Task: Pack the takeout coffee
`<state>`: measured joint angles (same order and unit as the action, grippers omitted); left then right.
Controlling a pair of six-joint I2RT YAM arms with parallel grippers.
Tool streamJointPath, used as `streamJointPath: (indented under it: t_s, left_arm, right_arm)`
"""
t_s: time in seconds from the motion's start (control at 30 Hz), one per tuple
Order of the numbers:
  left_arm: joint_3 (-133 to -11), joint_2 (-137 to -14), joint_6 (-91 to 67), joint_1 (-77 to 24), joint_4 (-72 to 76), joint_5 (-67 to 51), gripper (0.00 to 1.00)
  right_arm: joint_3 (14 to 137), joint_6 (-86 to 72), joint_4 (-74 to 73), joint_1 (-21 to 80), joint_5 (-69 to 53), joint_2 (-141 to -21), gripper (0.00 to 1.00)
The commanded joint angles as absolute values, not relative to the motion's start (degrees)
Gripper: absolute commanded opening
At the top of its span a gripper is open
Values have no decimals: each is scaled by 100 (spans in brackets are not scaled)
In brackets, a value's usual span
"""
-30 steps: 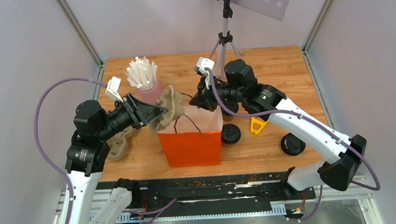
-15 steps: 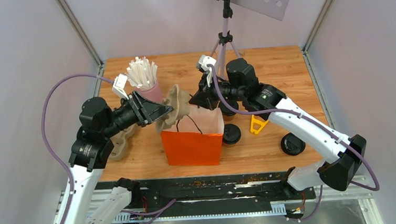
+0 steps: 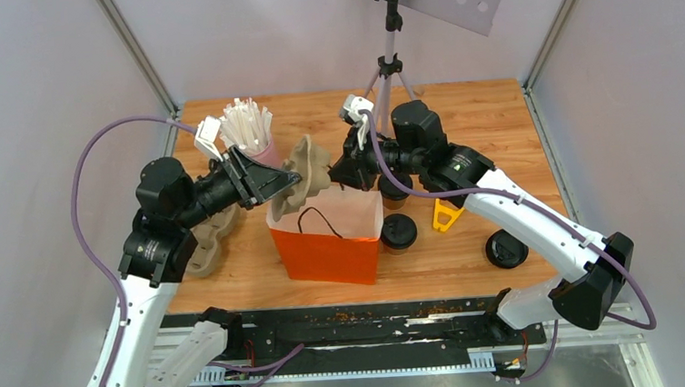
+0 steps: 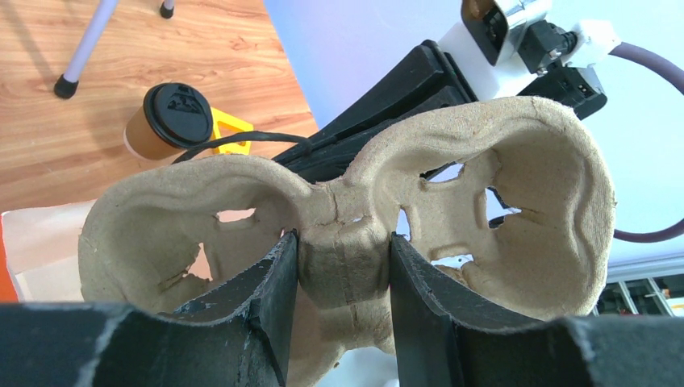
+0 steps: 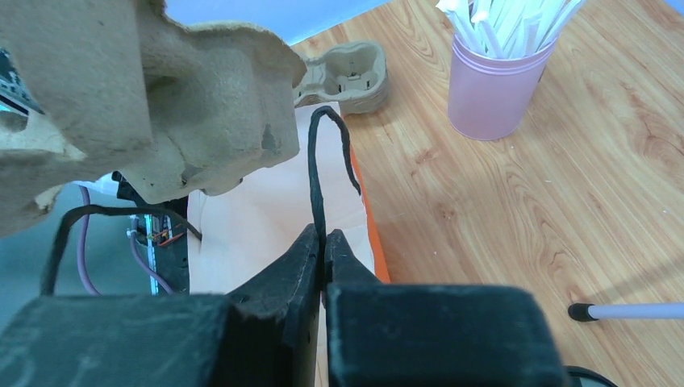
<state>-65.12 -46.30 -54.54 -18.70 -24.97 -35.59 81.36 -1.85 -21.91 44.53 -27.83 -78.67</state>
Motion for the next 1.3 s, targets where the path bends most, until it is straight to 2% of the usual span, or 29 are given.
streamJointPath:
  t_s: [0.0, 0.2, 0.63, 1.07, 1.27]
  left_arm:
    - [-6742, -4605, -5306, -1898, -2316, -3665, 40]
    - [-6558, -4575, -5003, -1898, -2589, -3658, 41]
    - [-6363, -4787, -5206, -1911, -1900, -3991, 41]
    - [-6638, -5102, -3901, -1925, -2788, -4261, 43]
    - [-6630, -5034, -3879, -1925, -3055, -4070, 43]
  right_arm:
    - [8154, -273, -1866, 4437, -2935, -7914, 0]
    - [8221, -288, -1872, 4433, -2927, -8006, 0]
    - [8183, -324, -1841, 4428, -2953, -7942, 0]
    - [8150, -455, -1727, 4298, -3362, -7924, 0]
    - [8168, -494, -1740, 4303, -3325, -7925, 0]
